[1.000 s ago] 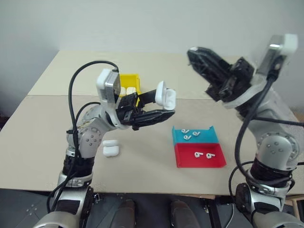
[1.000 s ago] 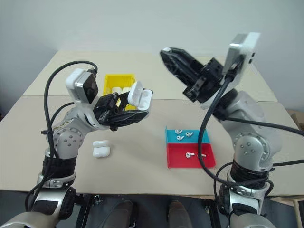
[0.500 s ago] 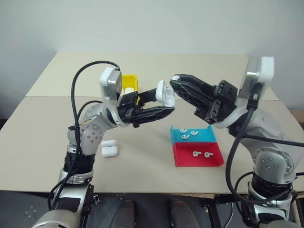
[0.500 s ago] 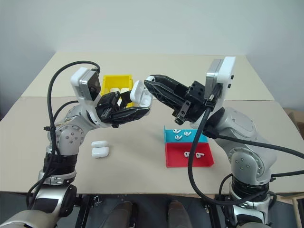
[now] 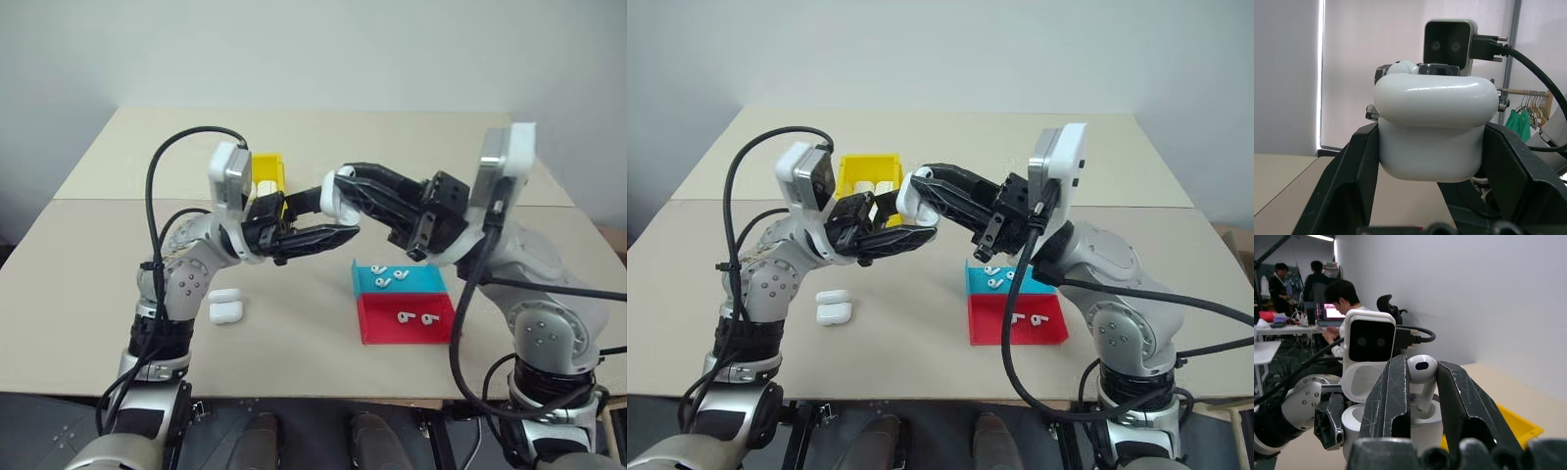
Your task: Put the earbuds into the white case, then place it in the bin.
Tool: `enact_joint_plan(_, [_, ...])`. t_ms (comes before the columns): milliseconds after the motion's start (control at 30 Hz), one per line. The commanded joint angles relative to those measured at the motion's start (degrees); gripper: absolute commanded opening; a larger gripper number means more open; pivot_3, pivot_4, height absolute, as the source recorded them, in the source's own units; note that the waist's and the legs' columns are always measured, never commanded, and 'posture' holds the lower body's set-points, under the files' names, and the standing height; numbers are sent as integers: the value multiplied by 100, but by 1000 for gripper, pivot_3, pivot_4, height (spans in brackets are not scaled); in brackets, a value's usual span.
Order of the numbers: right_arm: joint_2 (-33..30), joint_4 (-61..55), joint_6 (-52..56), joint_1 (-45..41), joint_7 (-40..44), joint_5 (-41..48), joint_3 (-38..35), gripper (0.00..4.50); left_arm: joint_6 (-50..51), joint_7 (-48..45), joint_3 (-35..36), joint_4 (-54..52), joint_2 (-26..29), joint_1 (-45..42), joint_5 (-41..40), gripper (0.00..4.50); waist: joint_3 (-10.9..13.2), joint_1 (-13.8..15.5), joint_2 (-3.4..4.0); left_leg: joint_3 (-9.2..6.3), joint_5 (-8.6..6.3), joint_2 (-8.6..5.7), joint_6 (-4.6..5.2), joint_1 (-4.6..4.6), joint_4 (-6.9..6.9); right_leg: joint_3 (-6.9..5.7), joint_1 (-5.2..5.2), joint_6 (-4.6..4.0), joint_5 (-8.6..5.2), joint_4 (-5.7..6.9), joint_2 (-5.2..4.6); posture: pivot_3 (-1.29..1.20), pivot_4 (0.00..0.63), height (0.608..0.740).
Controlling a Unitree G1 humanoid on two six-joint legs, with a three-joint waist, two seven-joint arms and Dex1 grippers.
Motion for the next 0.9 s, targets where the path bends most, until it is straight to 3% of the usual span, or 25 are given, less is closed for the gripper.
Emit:
enact_joint_plan(33, [-209, 2, 5, 14, 213, 18, 38, 1868, -115, -81, 28, -299, -30, -81, -44, 2813, 0, 2, 0, 0, 0, 0, 0, -1, 0, 0, 0, 0, 0, -2, 0, 0, 150, 740])
enact_joint_plan(300, [-476, 39, -171, 81, 480, -57, 47, 4484, -171, -87, 85, -255, -53, -99, 19, 2813, 0, -3, 0, 1, 0, 1, 1, 0, -1, 0, 0, 0, 0, -2, 0, 0, 150, 740])
enact_joint_plan(500, [-648, 454, -202, -191, 416, 133, -472, 4484, -156, -31, 194, -276, 16, -27, 11, 2813, 0, 4, 0, 1, 0, 0, 1, -1, -1, 0, 0, 0, 0, -2, 0, 0, 150, 740])
enact_joint_plan(667, [-1269, 1082, -222, -504, 848, -26, -710, 4484, -141, 34, 262, -379, 66, 81, 24, 2813, 1, 14, 0, 2, -1, 0, 3, -4, -2, 0, 0, 0, 0, -8, -1, 0, 150, 740])
enact_joint_plan(733, [-1719, 1529, -361, -717, 1223, -607, -370, 4484, -131, 66, 290, -451, 81, 124, 10, 2813, 2, 13, 1, 5, -2, 0, 4, -3, -1, 0, 0, 0, 0, -8, -2, 0, 150, 740])
enact_joint_plan(900, [-2802, 2632, -1915, -984, 2805, -2973, 1483, 4484, -201, 137, 298, -580, 49, 285, 30, 2813, 2, -7, 1, 47, -2, 2, 4, 2, -3, -2, 2, -1, -2, -12, 2, 0, 150, 740])
